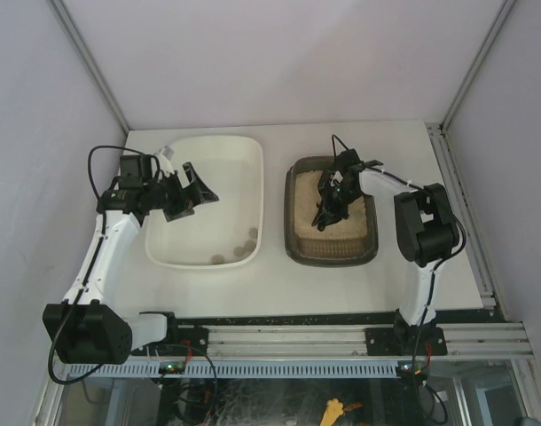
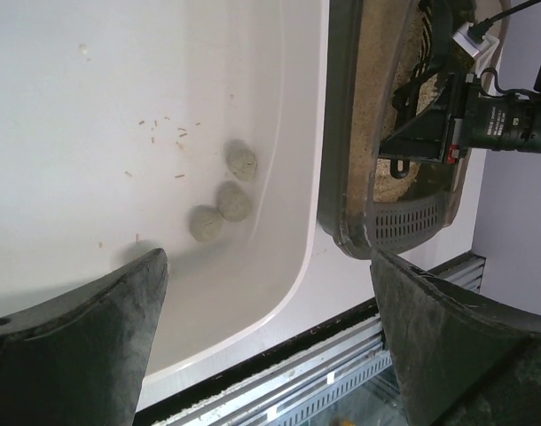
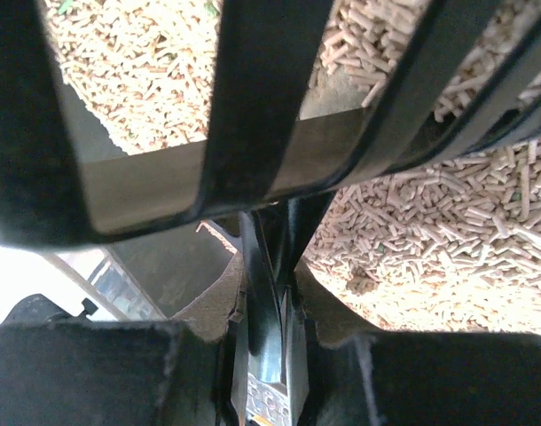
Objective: Clean the litter box
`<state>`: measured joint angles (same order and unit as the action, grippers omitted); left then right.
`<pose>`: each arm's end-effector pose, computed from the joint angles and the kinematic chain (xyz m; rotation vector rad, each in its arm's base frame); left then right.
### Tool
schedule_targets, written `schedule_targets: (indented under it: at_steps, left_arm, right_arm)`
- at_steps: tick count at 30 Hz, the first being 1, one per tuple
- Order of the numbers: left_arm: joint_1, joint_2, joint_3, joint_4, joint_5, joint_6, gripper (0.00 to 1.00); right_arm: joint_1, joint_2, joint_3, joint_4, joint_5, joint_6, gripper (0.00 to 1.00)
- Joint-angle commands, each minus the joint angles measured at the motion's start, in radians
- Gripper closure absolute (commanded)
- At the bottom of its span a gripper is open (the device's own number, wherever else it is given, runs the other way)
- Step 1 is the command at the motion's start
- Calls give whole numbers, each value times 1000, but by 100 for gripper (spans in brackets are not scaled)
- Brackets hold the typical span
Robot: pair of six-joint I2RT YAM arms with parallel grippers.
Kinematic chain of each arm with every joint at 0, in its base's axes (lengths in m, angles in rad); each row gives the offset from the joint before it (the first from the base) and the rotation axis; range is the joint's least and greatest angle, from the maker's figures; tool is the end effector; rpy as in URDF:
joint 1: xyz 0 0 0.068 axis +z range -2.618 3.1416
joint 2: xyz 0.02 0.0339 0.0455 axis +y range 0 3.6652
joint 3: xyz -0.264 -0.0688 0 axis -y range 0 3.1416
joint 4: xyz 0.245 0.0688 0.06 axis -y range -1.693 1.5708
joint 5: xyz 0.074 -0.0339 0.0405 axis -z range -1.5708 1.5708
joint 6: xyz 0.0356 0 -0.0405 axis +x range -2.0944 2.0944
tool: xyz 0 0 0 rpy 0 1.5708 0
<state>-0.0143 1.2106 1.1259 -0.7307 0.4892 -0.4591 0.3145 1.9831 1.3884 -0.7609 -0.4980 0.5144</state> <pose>0.2482 -0.0203 0.3229 -0.2975 2.3932 -0.8056 0.3607 0.1352 0.1650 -0.2189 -3.0138 -0.8344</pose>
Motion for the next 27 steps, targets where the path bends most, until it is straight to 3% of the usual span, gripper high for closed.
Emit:
schedule_targets:
  at_steps: [1, 27]
  left_arm:
    - [7, -2, -17, 27, 0, 22, 0]
    - [7, 7, -25, 29, 9, 32, 0]
  right_arm:
    - [3, -57, -59, 98, -182, -35, 100]
    - [-90, -270, -226, 35, -113, -57, 100]
